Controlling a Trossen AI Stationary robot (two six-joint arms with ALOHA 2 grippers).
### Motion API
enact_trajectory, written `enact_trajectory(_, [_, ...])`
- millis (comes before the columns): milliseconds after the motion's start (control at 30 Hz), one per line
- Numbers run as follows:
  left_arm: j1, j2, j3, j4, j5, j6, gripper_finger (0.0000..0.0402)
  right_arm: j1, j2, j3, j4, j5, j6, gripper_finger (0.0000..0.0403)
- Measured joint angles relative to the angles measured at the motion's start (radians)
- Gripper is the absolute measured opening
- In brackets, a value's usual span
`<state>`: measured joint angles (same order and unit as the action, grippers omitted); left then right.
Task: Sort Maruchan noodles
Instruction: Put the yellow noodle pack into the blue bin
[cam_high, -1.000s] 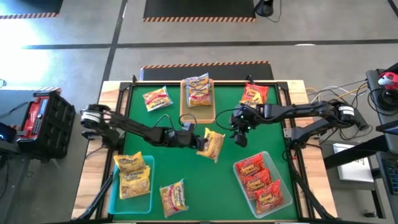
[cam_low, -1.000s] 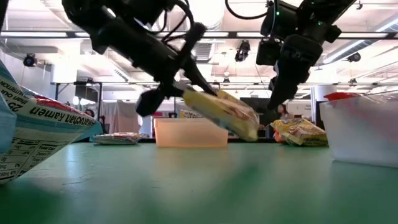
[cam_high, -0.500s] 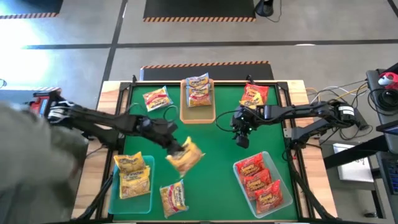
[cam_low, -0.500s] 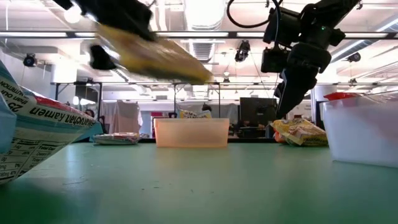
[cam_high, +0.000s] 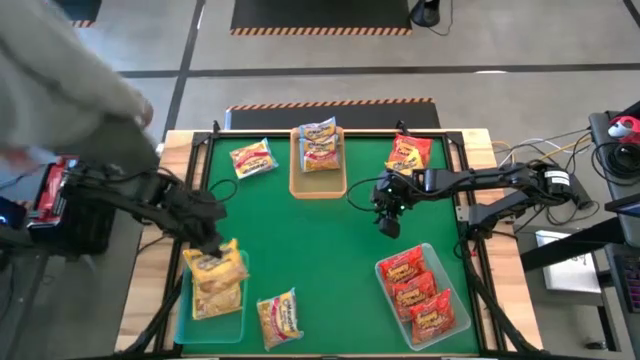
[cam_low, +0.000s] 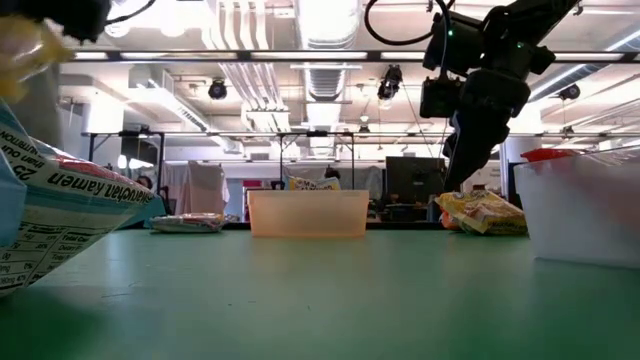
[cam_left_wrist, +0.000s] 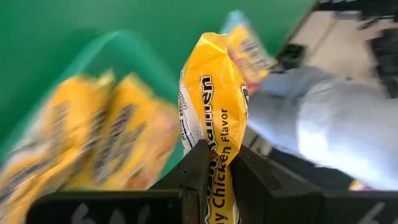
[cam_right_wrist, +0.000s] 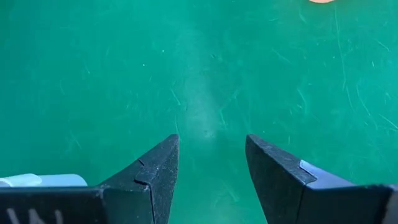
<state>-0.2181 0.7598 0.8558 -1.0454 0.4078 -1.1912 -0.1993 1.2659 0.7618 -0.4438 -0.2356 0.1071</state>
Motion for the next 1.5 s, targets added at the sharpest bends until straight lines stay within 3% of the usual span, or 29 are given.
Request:
enact_trajectory(167, [-0.009,-0.04,0.0,-0.166,-0.006,0.064,0.0039,0.0,0.0,0.0,0.004,0.0,0.026,0.0176])
enact_trajectory(633, [-0.01,0.09,0.0,-0.218,-0.038,0.31,0.0039,0.0,0.0,0.0,0.007,0.006,0.048,0.0176])
enact_trajectory(733, [-0.01,0.12,-0.001,-0.249,-0.092,0.319,0.0043,0.0,0.0,0.0,0.007,0.033,0.053,0.0176])
enact_trajectory(867, [-0.01,0.134,-0.001,-0.235,-0.149,0.319,0.0059,0.0,-0.001,0.0,0.007,0.037,0.053,0.0176])
enact_trajectory(1267, [-0.01,0.136,0.009,-0.255,-0.167,0.264,0.0134,0.0,-0.001,0.0,0.007,0.039,0.058,0.0176])
enact_trajectory(1367, [-0.01,0.136,0.029,-0.217,-0.239,0.248,0.0142,-0.007,-0.002,0.0,0.007,0.094,0.078,0.0176])
enact_trajectory(1500, [-0.005,0.138,0.055,-0.149,-0.432,0.175,0.0144,-0.05,-0.01,0.0,0.005,0.106,0.095,0.0176])
